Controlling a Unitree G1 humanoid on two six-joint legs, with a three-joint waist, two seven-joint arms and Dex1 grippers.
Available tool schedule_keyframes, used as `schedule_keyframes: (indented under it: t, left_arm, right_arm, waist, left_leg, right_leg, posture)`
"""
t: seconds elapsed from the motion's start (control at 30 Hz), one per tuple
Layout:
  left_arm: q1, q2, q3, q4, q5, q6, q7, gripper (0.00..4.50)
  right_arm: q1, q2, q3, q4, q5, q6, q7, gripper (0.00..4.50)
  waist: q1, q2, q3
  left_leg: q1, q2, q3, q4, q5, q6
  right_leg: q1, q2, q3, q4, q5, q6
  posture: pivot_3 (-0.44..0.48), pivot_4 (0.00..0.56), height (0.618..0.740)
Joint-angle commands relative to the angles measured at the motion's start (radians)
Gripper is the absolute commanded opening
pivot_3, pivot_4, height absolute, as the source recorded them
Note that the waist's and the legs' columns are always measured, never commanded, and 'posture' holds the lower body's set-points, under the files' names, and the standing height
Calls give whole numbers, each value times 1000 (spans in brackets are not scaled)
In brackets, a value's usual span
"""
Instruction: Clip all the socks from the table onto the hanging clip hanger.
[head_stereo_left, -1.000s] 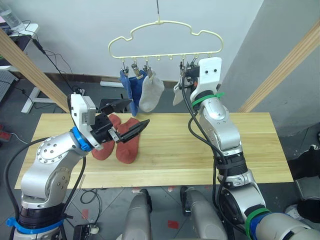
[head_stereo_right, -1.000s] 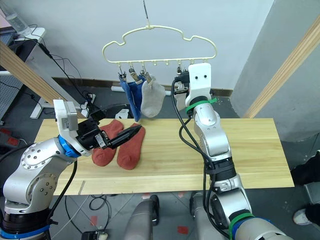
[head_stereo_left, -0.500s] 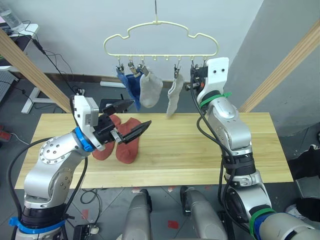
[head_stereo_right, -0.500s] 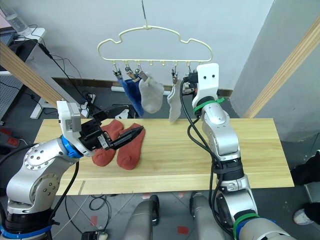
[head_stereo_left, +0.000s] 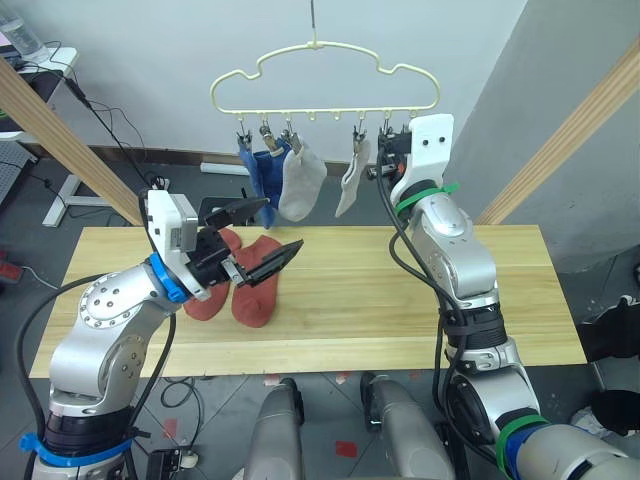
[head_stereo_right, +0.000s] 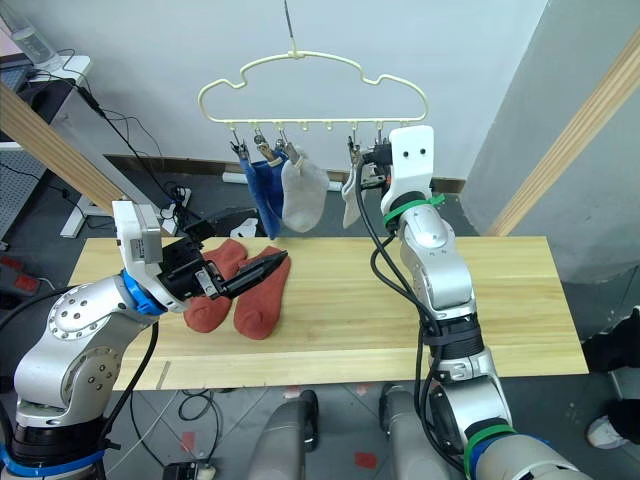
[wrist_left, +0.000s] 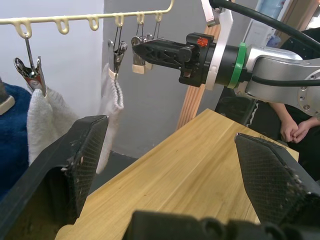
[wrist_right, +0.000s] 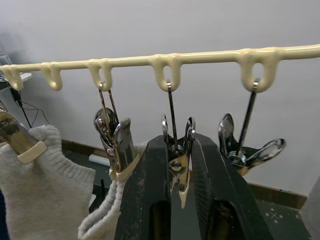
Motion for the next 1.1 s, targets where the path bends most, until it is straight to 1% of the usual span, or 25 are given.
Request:
schedule_keyframes:
  t: [0.03,0.17,0.27,0.3,0.43,0.87,1.1]
  left_arm:
    - [0,-4,-3,-26,5,-22,-1,4500]
    - [3,-5,-2,-26,5,-24,-3,4500]
    - [4,-4,-2,-22,8,-29,-5,4500]
    - [5,-5,-2,-23,8,-30,-5,4500]
    - [6,-6,-3,-23,7,-30,-7,4500]
    - [13,-11,-3,-24,13,-33,-4,4500]
    - [13,-15,-6,-25,15,-31,-2,4500]
  right_arm:
    - [-26,8,-7,-15,1,-30,-5,361]
    - [-28,10,-5,-10,-3,-34,-8,361]
    - [-29,14,-7,-9,2,-38,-5,1291]
    - [-28,12,-6,-9,-2,-37,-8,1693]
    - [-30,11,-6,-7,-9,-35,-18,3056]
    - [-47,21,-7,2,0,-42,-14,3056]
    - [-79,44,-20,32,12,-51,-22,3056]
  waist:
    - [0,0,0]
    - [0,0,0]
    - [0,0,0]
    - [0,0,0]
    - [0,0,0]
    - [0,0,0]
    - [0,0,0]
  left_leg:
    - [0,0,0,0,0,0]
    - [0,0,0,0,0,0]
    - [0,0,0,0,0,0]
    - [0,0,0,0,0,0]
    - [0,0,0,0,0,0]
    - [0,0,0,0,0,0]
    - [0,0,0,0,0,0]
  right_leg:
    - [0,0,0,0,0,0]
    - [0,0,0,0,0,0]
    - [0,0,0,0,0,0]
    - [0,0,0,0,0,0]
    - [0,0,0,0,0,0]
    - [0,0,0,0,0,0]
    - [0,0,0,1,0,0]
  posture:
    - [48,329,740]
    - [49,326,740]
    - [49,325,740]
    - [49,324,740]
    - [48,328,740]
    - [50,332,740]
    - [49,332,740]
